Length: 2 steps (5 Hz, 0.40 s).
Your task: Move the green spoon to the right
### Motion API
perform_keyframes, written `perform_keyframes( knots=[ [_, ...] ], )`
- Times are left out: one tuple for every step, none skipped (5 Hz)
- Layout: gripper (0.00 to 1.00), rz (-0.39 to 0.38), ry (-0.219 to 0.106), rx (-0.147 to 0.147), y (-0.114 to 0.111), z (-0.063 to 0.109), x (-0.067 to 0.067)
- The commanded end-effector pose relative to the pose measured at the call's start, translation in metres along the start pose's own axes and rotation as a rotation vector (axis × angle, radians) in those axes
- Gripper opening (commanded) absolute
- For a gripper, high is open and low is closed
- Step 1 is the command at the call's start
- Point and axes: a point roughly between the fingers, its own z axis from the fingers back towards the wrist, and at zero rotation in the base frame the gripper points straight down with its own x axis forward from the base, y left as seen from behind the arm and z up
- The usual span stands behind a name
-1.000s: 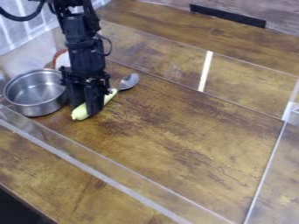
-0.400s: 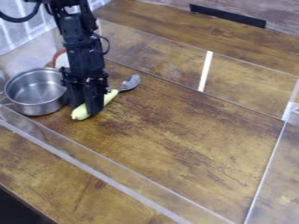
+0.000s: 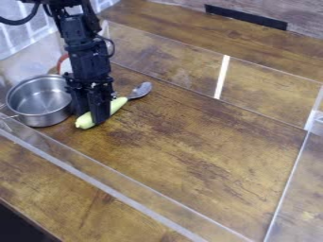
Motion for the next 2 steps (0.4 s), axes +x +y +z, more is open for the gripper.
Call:
perform_keyframes(
  knots=[
    [0.00, 0.004, -0.096, 0.024, -0.008, 0.032, -0.002],
    [0.00, 0.013, -0.112, 0.014, -0.020, 0.035, -0.006]
  ],
)
